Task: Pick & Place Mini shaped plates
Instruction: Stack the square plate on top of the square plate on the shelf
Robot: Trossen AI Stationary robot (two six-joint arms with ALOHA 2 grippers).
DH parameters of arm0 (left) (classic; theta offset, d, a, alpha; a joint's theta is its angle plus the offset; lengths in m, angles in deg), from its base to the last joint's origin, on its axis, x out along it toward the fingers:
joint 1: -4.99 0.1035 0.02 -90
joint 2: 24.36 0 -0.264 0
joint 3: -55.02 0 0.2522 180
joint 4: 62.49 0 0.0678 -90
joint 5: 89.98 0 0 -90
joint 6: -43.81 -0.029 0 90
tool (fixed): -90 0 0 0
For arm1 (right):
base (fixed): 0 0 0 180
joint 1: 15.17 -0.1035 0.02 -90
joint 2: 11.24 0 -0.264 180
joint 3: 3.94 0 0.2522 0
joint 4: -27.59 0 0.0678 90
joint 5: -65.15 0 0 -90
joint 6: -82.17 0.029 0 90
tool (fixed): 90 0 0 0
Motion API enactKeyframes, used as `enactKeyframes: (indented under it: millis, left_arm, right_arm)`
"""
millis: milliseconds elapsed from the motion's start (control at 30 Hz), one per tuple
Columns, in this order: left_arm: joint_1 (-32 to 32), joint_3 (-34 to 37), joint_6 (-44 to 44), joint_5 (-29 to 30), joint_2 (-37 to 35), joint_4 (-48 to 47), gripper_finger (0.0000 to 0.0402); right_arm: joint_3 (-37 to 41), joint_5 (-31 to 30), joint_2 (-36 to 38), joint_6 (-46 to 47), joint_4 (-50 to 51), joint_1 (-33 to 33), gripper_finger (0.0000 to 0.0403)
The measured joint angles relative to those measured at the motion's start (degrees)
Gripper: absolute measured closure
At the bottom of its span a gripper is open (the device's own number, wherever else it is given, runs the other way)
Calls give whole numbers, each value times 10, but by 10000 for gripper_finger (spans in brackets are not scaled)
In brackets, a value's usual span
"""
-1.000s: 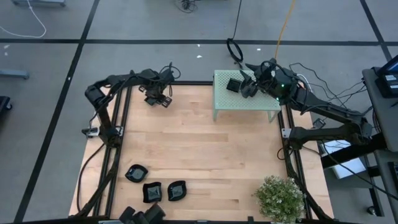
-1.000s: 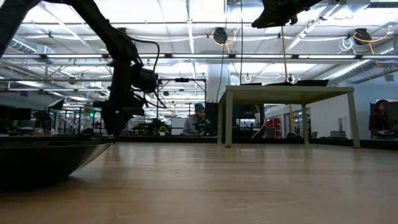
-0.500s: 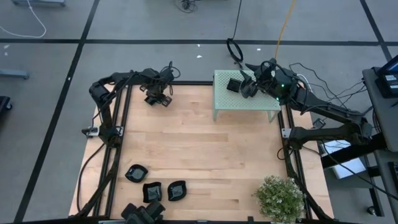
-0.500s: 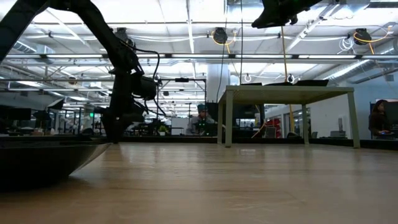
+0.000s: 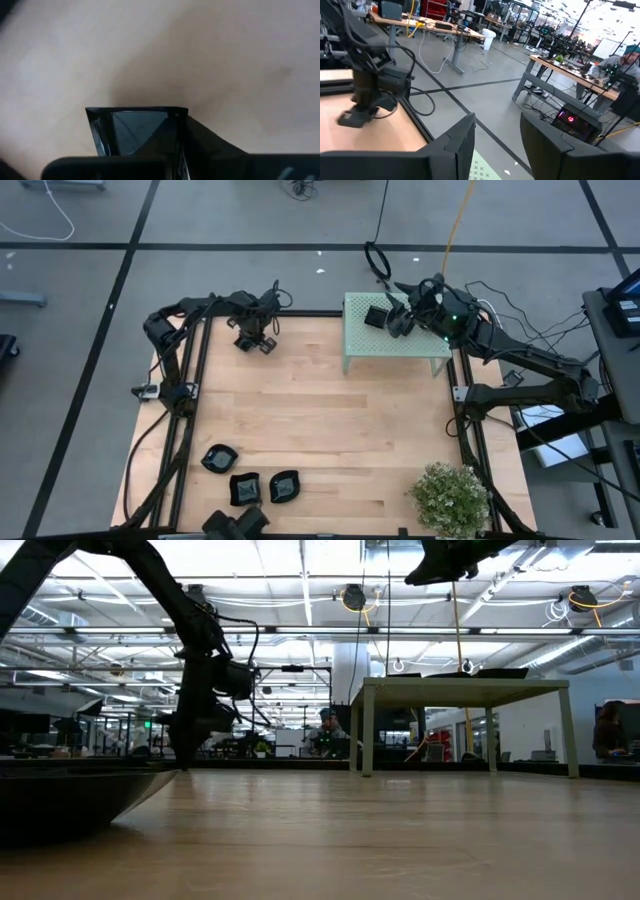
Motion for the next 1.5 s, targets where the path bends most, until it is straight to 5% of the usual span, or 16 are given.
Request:
enactKeyframes:
  millis: [267,600,767,1000,1267,1500]
  left_arm:
    - [-85,0,-15,-13,-102,9,395]
    - [-305,-2,-125,-3,-182,129,396]
    - [-403,-2,-231,59,-155,269,379]
    - [-469,-2,-368,80,-90,454,396]
    - [-521,-2,-286,54,-17,544,388]
    - [-592,-2,-205,142,43,559,381]
  right_arm:
    - [0,0,0,-43,6,0,259]
    - [0,0,0,-69,12,0,259]
    - [0,14,-3,-45,13,0,259]
    - [1,138,-9,97,12,-2,259]
    - [27,151,-9,176,17,-91,259]
    - [82,126,-9,228,16,-197,259]
